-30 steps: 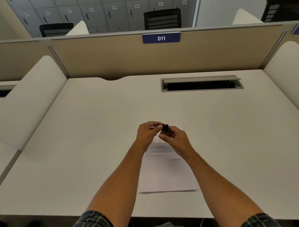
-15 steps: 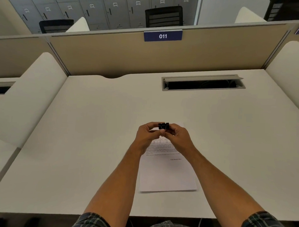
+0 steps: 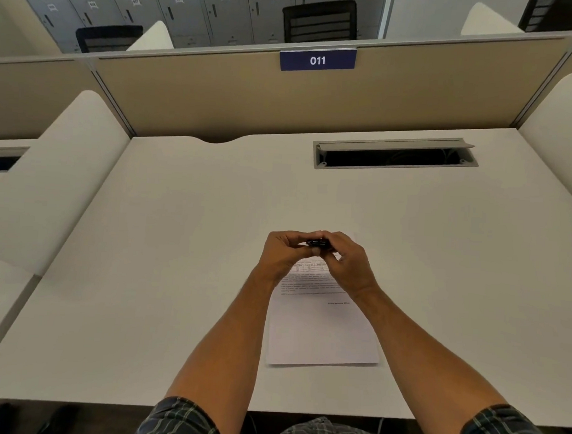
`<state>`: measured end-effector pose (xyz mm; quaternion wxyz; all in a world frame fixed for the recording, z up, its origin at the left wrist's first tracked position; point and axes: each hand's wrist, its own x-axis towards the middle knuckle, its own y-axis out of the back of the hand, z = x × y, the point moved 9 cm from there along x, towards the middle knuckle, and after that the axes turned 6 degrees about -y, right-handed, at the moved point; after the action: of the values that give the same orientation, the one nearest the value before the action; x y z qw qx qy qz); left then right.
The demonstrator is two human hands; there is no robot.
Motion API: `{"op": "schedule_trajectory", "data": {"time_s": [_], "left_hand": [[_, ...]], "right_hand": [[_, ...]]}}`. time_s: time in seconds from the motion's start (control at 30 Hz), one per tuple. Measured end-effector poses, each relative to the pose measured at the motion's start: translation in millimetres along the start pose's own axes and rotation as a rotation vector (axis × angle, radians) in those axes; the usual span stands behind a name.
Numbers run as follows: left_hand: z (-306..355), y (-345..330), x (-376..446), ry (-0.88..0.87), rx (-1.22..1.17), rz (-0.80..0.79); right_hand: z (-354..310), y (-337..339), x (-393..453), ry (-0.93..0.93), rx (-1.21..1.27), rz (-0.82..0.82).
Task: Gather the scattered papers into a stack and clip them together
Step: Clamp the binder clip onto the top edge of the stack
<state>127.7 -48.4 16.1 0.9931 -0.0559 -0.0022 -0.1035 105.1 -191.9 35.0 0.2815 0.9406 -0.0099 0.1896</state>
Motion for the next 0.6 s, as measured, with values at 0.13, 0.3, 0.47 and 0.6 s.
{"op": "schedule_trajectory", "data": {"time_s": [0.13,0.3,0.47,0.6], "left_hand": [[-6,6,4,-0.001,0.091,0.076],[-15,17,6,0.04,0.152,0.135],[-23,22,8,0.061,0.199,0.119],[-22,26,10,0.057,0.232,0.109]], "right_hand": [[17,-5,-2,-0.147,0.082,0.013],[33,-18,-6,-0.269,0.191,-0.077],[45,-31,-7,-0.39,0.27,-0.161],[49,-34,-3,-0.427,0.31,-0.146]]}}
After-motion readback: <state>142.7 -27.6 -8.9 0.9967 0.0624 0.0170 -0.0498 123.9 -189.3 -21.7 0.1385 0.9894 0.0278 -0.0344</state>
